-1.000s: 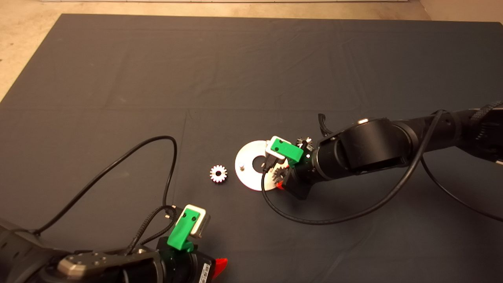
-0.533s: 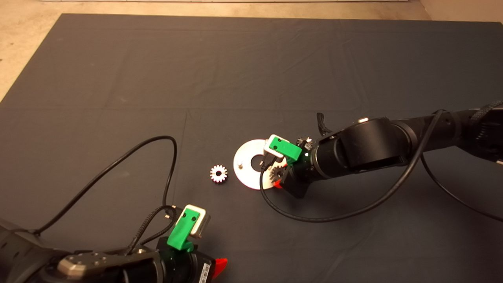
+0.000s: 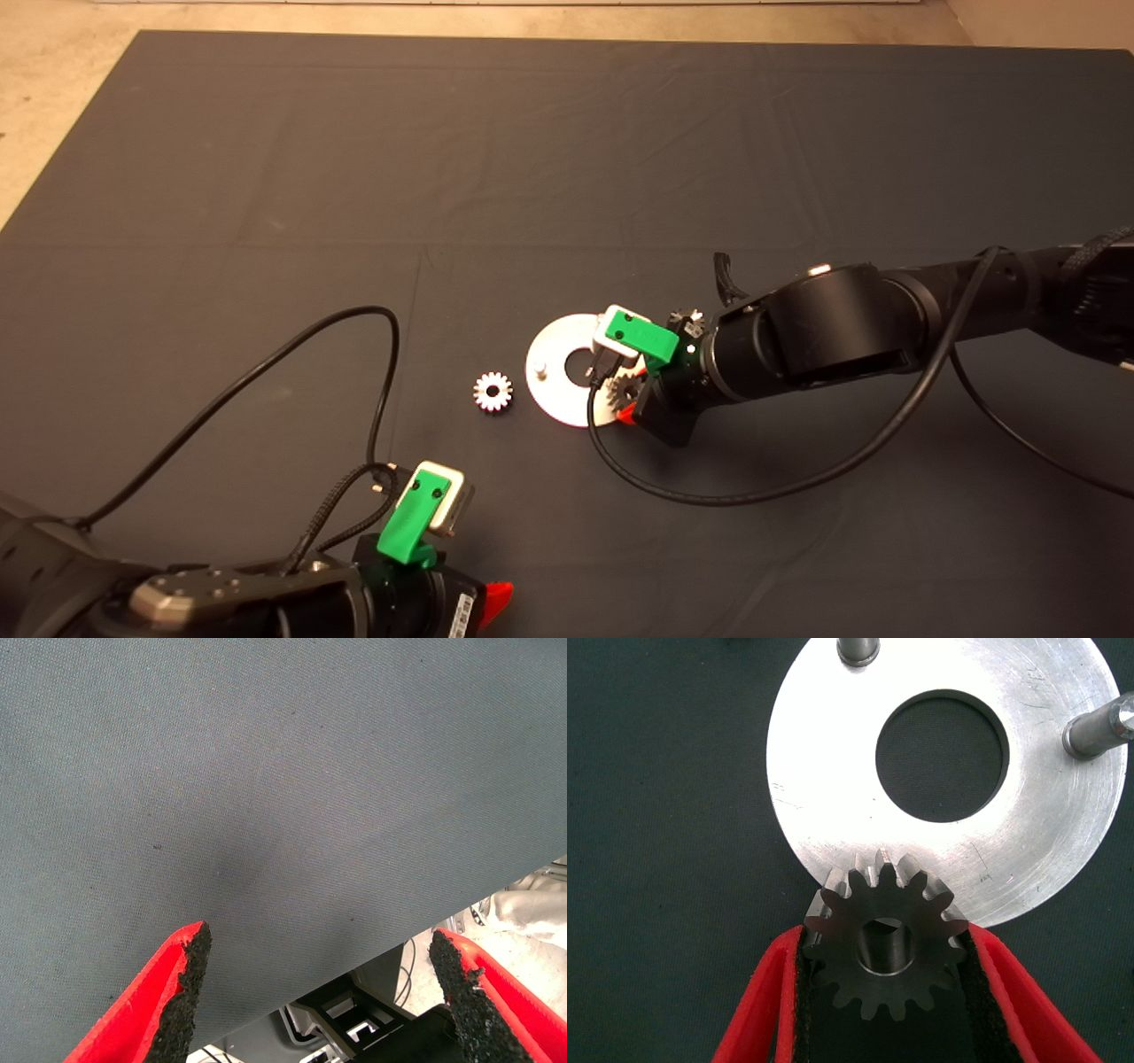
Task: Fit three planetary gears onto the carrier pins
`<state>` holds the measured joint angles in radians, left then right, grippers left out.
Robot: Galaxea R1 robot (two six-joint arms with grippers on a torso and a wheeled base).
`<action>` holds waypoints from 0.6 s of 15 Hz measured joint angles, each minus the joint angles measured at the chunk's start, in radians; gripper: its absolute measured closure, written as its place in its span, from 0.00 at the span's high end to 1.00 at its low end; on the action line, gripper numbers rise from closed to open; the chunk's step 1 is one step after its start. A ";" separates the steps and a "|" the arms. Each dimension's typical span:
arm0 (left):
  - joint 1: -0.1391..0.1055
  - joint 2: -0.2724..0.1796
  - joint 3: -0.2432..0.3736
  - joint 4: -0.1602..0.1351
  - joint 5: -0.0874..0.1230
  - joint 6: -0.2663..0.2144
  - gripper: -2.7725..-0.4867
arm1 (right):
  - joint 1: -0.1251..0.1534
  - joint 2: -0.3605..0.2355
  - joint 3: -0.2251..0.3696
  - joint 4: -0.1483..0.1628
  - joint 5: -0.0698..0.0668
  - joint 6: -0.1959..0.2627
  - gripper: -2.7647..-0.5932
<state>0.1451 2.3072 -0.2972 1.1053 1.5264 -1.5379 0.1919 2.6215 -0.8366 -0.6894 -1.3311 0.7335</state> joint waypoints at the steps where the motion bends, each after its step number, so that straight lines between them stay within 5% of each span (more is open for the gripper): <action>1: 0.000 0.000 0.000 0.000 0.000 0.000 0.55 | 0.001 0.001 -0.004 0.002 0.000 -0.013 0.16; 9: 0.000 0.000 0.000 0.000 0.000 -0.002 0.55 | 0.003 0.011 -0.059 0.054 0.005 -0.110 0.16</action>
<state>0.1447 2.3072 -0.2972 1.1049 1.5268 -1.5400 0.1947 2.6323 -0.8951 -0.6349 -1.3264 0.6234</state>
